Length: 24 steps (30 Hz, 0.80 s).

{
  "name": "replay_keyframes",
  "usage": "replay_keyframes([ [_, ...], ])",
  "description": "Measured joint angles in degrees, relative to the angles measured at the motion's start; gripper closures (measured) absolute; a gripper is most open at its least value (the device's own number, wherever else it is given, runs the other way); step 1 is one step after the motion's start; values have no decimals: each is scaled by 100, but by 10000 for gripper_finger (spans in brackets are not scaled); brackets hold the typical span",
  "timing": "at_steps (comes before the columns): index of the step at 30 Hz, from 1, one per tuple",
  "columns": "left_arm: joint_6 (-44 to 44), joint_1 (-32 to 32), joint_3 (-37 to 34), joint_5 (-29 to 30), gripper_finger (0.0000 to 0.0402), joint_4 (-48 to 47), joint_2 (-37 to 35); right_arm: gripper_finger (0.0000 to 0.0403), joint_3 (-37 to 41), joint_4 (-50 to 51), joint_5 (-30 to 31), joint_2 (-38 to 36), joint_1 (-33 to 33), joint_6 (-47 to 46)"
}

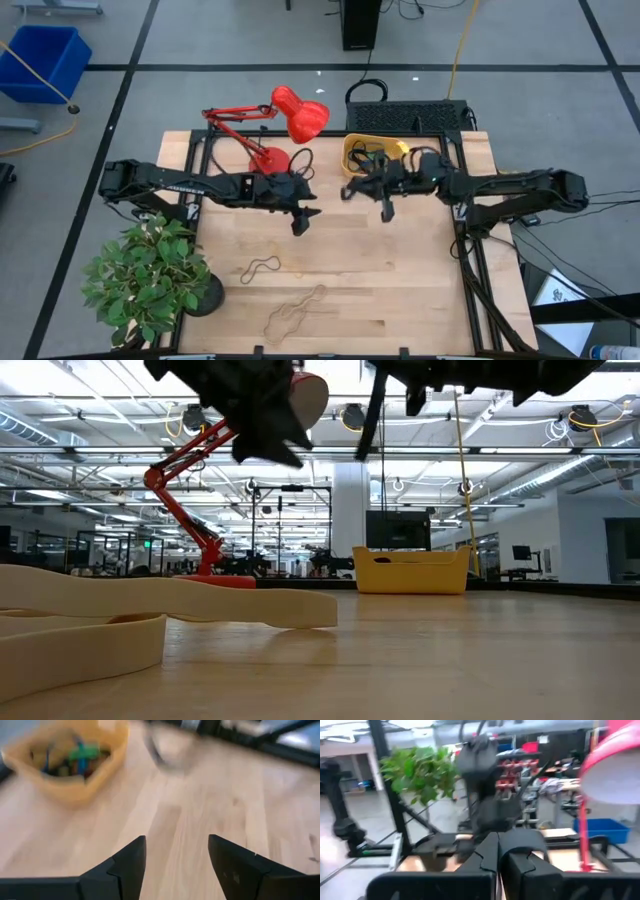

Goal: Pick and place rubber bands into bin
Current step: Put the black rubber band into the yellow container

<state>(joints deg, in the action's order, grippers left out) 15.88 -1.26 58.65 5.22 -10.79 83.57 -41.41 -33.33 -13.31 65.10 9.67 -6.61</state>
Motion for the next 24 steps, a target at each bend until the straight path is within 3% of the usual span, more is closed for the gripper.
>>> replay_keyframes([
  [5, 652, 0, 0, -84, 174, -965, 0, 402, -187, 691, -24, -396, 463, 5],
  [15, 848, 0, 0, -70, 174, -1161, 0, 403, -2265, 4590, -8, 194, 1481, 638],
  [24, 846, 0, 0, -66, 174, -1160, 0, 403, -2432, 5557, 0, 1162, 2267, 1101],
])
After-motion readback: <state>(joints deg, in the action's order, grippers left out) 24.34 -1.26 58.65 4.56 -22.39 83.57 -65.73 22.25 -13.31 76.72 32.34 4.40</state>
